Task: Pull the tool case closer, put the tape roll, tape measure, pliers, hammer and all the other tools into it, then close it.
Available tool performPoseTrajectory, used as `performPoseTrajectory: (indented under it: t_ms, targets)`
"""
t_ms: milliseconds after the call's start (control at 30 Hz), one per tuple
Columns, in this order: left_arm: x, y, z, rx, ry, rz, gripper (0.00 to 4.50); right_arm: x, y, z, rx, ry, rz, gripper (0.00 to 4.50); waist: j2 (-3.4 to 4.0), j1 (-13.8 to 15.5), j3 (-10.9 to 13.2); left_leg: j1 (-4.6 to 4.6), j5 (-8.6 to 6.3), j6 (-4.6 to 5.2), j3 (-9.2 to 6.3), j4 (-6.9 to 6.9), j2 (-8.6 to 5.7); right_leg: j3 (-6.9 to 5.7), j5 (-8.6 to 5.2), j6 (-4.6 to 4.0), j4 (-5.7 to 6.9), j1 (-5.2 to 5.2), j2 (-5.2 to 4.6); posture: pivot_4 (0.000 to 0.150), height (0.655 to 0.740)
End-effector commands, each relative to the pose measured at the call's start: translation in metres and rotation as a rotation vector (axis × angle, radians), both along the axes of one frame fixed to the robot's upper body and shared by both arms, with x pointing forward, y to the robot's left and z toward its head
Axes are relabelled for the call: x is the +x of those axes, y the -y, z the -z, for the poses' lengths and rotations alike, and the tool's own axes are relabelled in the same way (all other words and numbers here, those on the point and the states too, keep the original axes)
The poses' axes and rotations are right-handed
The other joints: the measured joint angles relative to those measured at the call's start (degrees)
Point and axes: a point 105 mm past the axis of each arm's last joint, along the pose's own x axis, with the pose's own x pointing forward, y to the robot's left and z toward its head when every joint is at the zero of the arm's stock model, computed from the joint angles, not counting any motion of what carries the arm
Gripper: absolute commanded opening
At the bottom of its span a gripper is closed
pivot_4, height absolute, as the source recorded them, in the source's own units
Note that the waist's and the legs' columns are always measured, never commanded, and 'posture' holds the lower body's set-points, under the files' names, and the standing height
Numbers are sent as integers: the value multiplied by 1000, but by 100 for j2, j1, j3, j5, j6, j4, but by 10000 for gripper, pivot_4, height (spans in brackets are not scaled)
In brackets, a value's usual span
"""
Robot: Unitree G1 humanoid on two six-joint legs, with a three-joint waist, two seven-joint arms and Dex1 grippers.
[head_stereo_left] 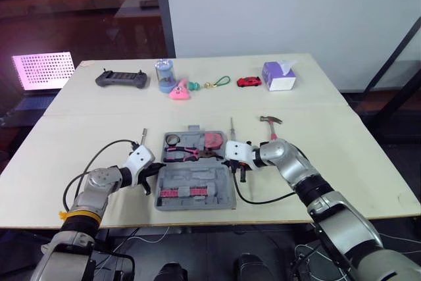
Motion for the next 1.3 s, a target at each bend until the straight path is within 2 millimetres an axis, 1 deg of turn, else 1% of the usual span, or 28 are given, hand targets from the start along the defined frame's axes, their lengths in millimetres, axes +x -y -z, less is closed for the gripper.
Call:
performPoseTrajectory:
  t_ms: [33,167,300,433,700,833,933,1033,1100,1200,1300]
  targets:
    - [-3,23,4,-15,-3,77,299,-7,-10,7,-2,-21,-33,0,0,1,0,0,0,0,-1,0,0,0,0,0,0,0,0,1500,7400]
    - [-6,25,8,-19,-11,79,299,-6,-5,8,-14,-21,-24,0,0,8,-1,0,0,0,-2,1,-1,-1,0,0,0,2,0,1500,7400]
    - [-7,33,11,-26,-14,86,299,-6,-3,8,-19,-22,-20,0,1,50,-3,0,0,0,-2,2,-1,-1,0,0,-1,4,-1,1500,7400]
    - [-6,43,12,-43,-12,88,299,-5,4,8,-44,-3,-11,0,1,132,-6,2,0,0,-2,6,-3,-1,0,1,-3,9,-3,1500,7400]
    - [-7,34,16,-31,-22,66,299,-6,2,7,-29,-14,-9,0,2,143,-7,1,0,0,-2,8,-5,-2,1,4,-6,12,-4,1500,7400]
    - [-5,23,13,-25,-10,31,299,-4,4,4,-21,2,8,0,2,135,-7,1,0,0,-2,8,-5,-2,1,4,-6,11,-4,1500,7400]
    - [-3,11,8,-29,3,-3,299,1,15,-1,-31,32,34,0,2,124,-7,1,0,0,-3,7,-5,-2,1,4,-5,9,-3,1500,7400]
    - [-9,5,-5,-92,20,1,299,2,30,-6,-34,44,59,0,2,115,-7,-6,0,0,-3,6,-5,-2,1,4,-5,3,-3,1500,7400]
    - [-10,-3,-13,-107,41,-18,299,3,38,-12,-33,53,68,0,1,117,-5,-15,3,-6,-3,4,-5,-2,1,4,-7,-8,-4,1500,7400]
    - [-15,-18,-21,-92,59,-48,299,3,47,-21,-17,65,77,0,-3,116,-2,-27,5,-9,-3,-2,-5,-2,1,4,-12,-18,-4,1500,7400]
    - [-22,-35,-27,-85,73,-82,299,-2,57,-31,21,66,91,0,-3,108,0,-26,1,-3,-3,-6,-4,-2,1,3,-13,-20,-3,1500,7400]
